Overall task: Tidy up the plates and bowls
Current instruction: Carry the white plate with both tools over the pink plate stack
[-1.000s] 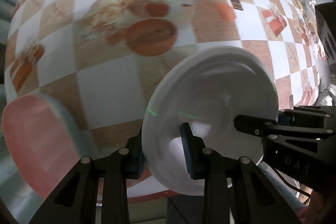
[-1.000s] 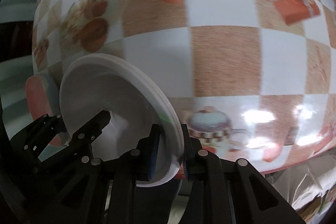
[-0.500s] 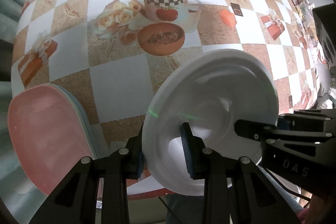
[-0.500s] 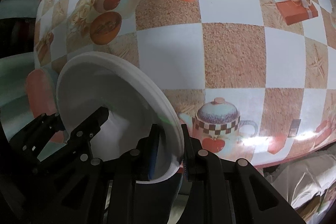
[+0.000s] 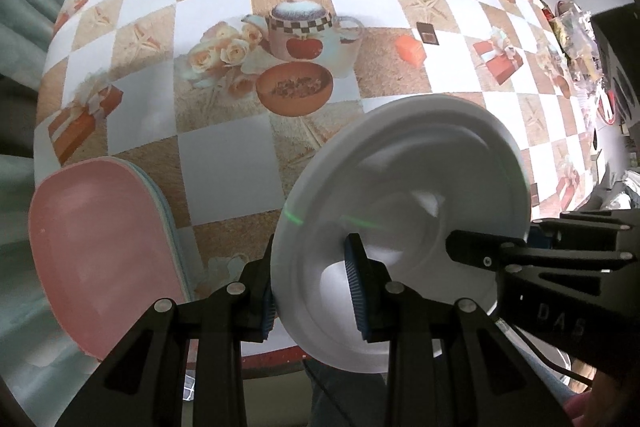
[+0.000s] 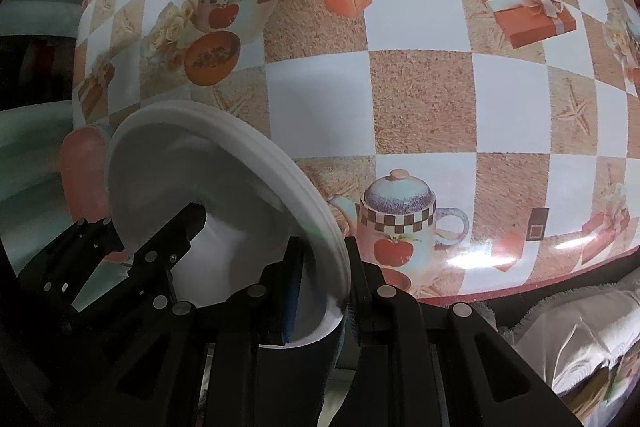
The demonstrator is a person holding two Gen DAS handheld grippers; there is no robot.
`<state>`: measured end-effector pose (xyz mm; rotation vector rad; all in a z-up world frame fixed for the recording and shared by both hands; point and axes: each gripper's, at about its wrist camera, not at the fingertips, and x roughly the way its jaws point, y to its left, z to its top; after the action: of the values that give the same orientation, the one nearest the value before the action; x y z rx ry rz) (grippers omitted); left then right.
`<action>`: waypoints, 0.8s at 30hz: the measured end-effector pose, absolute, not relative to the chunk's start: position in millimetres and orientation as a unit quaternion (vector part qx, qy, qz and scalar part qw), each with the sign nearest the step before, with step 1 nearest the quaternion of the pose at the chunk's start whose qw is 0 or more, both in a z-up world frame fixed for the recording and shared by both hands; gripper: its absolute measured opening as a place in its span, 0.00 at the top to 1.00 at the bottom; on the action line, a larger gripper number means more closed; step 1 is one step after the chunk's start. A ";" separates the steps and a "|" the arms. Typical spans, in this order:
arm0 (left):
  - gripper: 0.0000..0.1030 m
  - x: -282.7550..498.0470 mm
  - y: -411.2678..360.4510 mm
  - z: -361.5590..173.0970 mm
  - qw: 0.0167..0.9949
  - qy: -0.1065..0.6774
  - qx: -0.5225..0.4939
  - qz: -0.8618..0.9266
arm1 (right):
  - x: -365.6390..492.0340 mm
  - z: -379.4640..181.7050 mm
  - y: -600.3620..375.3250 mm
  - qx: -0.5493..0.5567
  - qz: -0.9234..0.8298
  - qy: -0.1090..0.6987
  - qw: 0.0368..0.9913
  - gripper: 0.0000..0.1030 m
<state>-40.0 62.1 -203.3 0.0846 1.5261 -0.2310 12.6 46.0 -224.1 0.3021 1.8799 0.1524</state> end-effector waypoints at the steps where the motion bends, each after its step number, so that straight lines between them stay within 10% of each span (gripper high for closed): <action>1: 0.68 -42.4 63.0 -200.5 0.717 0.688 0.038 -0.104 | 13.9 -221.5 45.3 0.129 0.066 0.803 0.579 0.79; 24: 0.68 -68.9 123.5 -157.6 0.757 0.653 -0.012 -0.032 | 28.0 -182.1 114.2 0.070 0.126 0.781 0.608 0.79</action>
<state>-68.9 123.5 -157.6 -0.0267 1.4234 -0.0690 28.0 114.2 -182.1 0.1616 1.8053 0.2912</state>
